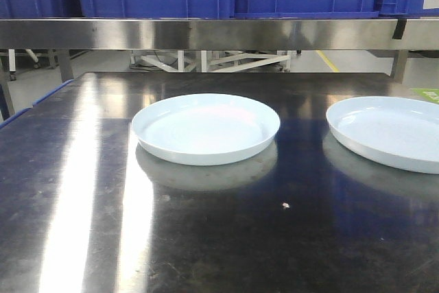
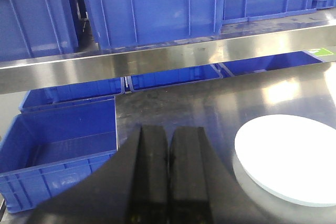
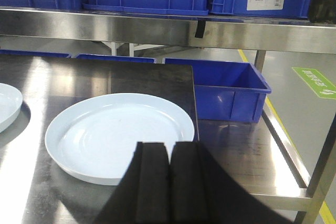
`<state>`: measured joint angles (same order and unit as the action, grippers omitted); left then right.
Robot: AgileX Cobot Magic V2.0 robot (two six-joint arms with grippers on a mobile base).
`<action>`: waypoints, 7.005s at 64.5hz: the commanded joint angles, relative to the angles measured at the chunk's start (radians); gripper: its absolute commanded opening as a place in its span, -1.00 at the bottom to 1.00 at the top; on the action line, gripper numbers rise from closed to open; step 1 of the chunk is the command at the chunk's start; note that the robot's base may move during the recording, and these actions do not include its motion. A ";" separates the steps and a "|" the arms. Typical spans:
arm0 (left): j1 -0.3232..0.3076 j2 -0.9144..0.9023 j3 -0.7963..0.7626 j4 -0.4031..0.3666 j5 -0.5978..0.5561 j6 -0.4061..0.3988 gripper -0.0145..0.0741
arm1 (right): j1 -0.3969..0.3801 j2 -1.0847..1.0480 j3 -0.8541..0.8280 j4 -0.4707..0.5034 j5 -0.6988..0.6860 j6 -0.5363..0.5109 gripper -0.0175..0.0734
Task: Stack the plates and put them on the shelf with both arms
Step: 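Move the right gripper down to the rim of the other white plate, then grasp the plate rim with the right gripper and lift it, then lower the held plate onto the center plate and open the right gripper, then grip the rim of the stacked plates with the right gripper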
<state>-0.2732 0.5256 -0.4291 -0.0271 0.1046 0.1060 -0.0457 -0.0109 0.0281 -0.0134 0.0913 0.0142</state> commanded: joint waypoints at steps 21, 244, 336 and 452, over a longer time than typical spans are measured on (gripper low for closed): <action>0.146 -0.010 -0.029 -0.040 -0.112 -0.006 -0.48 | 0.000 -0.019 -0.010 0.136 -0.151 0.074 -0.49; 0.181 -0.051 -0.029 -0.054 -0.060 -0.006 -0.49 | -0.122 1.679 -1.527 0.408 0.838 -0.078 -0.51; 0.181 -0.051 -0.029 -0.054 -0.060 -0.006 -0.49 | 0.330 1.901 -1.526 0.397 0.620 0.027 0.17; 0.181 -0.051 -0.029 -0.054 -0.060 -0.006 -0.49 | 0.411 1.866 -1.526 0.244 0.618 0.189 -0.49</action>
<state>-0.0922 0.4725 -0.4291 -0.0712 0.1279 0.1060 0.3623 1.9520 -1.4712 0.2354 0.7450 0.2131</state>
